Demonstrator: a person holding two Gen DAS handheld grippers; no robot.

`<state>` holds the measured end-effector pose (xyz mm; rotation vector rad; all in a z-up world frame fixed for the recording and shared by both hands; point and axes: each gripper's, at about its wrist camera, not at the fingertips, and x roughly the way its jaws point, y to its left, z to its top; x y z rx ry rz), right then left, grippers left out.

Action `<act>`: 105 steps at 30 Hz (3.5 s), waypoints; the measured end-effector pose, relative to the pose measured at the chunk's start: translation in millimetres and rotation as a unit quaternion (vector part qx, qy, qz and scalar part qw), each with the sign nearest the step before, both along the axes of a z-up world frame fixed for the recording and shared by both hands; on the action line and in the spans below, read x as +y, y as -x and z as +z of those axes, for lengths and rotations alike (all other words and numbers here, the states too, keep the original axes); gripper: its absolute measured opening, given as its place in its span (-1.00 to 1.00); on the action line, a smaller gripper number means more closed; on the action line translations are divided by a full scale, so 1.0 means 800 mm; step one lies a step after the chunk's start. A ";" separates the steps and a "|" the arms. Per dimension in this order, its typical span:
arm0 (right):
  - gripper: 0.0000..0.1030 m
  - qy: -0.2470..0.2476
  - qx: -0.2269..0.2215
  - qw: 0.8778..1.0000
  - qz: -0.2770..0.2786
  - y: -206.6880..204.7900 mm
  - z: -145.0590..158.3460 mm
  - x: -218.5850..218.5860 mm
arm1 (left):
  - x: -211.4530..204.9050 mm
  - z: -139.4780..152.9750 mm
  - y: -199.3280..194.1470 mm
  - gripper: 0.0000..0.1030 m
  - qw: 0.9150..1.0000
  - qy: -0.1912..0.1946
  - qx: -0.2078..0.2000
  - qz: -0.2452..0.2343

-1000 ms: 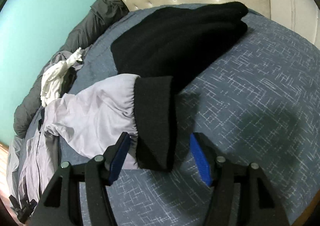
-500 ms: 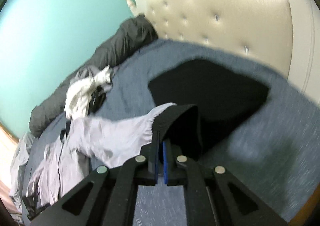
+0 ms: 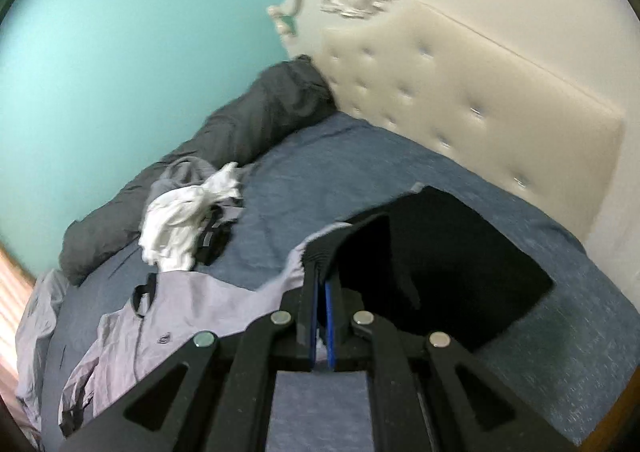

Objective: Fold clothes
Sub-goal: 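Grasp the black sleeve cuff with the right tool and lift it, then carry the sleeve across the jacket front with the right tool and release, then move the left tool to the black cuff lying on the jacket front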

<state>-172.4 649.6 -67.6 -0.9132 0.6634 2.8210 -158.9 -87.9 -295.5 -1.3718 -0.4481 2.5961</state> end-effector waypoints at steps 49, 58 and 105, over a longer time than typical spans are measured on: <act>-0.18 0.014 -0.147 0.863 0.483 0.042 -0.168 -0.747 | -0.093 0.035 -0.054 0.09 0.998 -0.039 0.043 0.039; -0.17 -0.053 -0.119 0.930 0.344 0.072 -0.152 -0.569 | -0.073 0.050 -0.028 0.09 0.998 -0.008 0.056 0.012; -0.52 -0.234 -0.172 0.931 0.220 0.198 -0.278 -0.373 | -0.004 -0.027 0.079 0.08 0.998 0.052 -0.025 -0.034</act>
